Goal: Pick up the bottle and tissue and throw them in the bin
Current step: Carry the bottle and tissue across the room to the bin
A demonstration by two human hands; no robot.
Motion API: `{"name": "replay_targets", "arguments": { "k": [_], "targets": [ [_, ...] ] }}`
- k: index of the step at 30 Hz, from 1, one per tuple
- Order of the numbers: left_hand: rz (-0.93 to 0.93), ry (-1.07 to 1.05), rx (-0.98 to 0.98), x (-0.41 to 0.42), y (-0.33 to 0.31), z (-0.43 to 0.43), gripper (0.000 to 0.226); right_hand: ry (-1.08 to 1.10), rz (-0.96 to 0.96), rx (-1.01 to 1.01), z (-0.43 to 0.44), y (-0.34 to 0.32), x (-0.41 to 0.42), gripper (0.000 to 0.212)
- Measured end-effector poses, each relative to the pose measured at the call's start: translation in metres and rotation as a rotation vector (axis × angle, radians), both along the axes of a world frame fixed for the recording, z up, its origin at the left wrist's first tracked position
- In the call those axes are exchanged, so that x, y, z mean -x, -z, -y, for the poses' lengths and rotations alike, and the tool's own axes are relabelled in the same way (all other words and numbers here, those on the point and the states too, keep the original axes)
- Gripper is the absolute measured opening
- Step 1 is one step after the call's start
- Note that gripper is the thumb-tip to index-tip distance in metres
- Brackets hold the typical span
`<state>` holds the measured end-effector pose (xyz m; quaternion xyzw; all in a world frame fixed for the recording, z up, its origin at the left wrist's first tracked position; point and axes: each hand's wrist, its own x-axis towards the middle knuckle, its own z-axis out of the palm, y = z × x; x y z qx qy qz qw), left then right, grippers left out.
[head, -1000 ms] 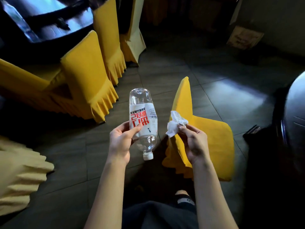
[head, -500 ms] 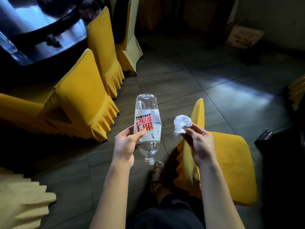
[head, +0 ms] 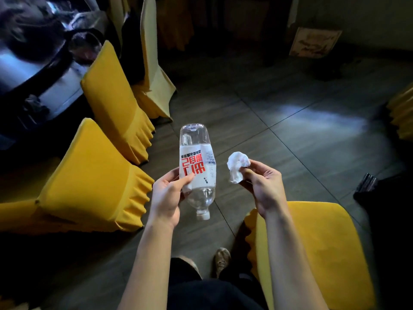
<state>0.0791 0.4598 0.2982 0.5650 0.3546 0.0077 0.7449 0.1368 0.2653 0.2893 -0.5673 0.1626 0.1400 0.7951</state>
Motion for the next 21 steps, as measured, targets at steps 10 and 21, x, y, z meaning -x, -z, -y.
{"name": "replay_targets", "arguments": {
  "k": [10,21],
  "targets": [
    [-0.04,0.193,0.052,-0.152,0.027,-0.029,0.021,0.286,-0.08,0.055,-0.016,0.026,-0.095,0.027],
    [-0.015,0.507,0.058,-0.333,0.01,-0.088,0.022,0.548,-0.025,0.069,-0.078,-0.004,-0.22,0.027]
  ]
}}
